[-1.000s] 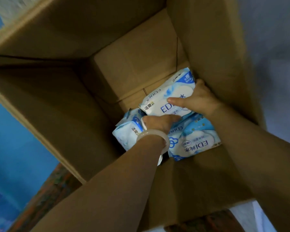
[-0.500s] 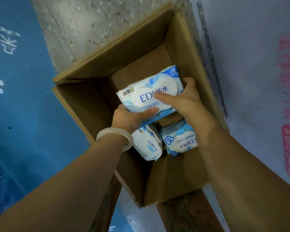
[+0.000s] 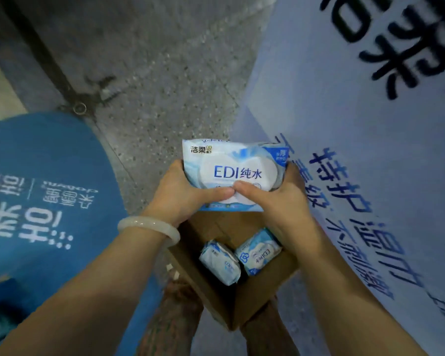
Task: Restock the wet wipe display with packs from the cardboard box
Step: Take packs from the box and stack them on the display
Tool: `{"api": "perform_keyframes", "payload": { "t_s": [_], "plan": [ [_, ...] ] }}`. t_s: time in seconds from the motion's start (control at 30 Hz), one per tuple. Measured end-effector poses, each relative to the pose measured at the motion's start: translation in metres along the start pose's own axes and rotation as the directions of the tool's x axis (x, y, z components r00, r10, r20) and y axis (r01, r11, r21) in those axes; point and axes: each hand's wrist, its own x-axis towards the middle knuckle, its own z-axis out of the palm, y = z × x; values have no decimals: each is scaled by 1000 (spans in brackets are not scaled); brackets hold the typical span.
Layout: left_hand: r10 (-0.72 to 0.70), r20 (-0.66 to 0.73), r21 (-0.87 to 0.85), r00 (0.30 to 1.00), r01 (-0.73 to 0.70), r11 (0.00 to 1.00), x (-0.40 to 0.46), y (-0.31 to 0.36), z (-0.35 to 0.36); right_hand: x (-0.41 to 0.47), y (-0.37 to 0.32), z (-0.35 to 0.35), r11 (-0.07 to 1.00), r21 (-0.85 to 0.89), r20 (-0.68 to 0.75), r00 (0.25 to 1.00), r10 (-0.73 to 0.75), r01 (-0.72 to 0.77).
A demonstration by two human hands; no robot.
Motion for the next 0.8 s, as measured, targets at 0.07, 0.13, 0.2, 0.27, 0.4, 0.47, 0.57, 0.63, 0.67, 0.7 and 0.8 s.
{"api": "perform_keyframes", "payload": {
  "t_s": [0.07,0.13,0.2,0.27,0.4,0.47,0.57,0.63,0.67,0.7,0.8],
  "plan": [
    [96,33,16,995,-97,995,-24,49,-5,-19,-42,-21,996,10,-60,995,-86,86],
    [211,89,40,973,-215,976,-48,95,-9,-38,-83,-42,986,3,-118,980,-162,164],
    [332,136,64,933,-342,937,-74,139,-10,-57,-118,-66,970,7,-178,955,-237,242],
    [431,188,76,882,-451,889,-103,180,-7,-80,-145,-90,955,38,-247,929,-277,295],
    [563,281,67,778,-601,797,-154,247,13,-128,-183,-146,919,106,-392,865,-312,380],
    [607,355,69,711,-668,741,-181,277,33,-152,-197,-179,907,108,-453,832,-321,408],
    [666,434,9,607,-742,670,-215,319,72,-188,-214,-232,880,110,-560,760,-329,462],
    [687,475,-7,550,-779,627,-237,342,101,-209,-220,-268,868,105,-627,710,-322,486],
    [693,498,-13,521,-794,607,-247,353,116,-218,-221,-286,865,89,-661,679,-319,493],
    [699,516,-21,494,-809,587,-256,361,132,-227,-221,-304,864,72,-694,647,-315,498],
    [727,534,-62,431,-838,542,-283,383,182,-253,-215,-357,856,62,-764,576,-290,513]
  ]
}}
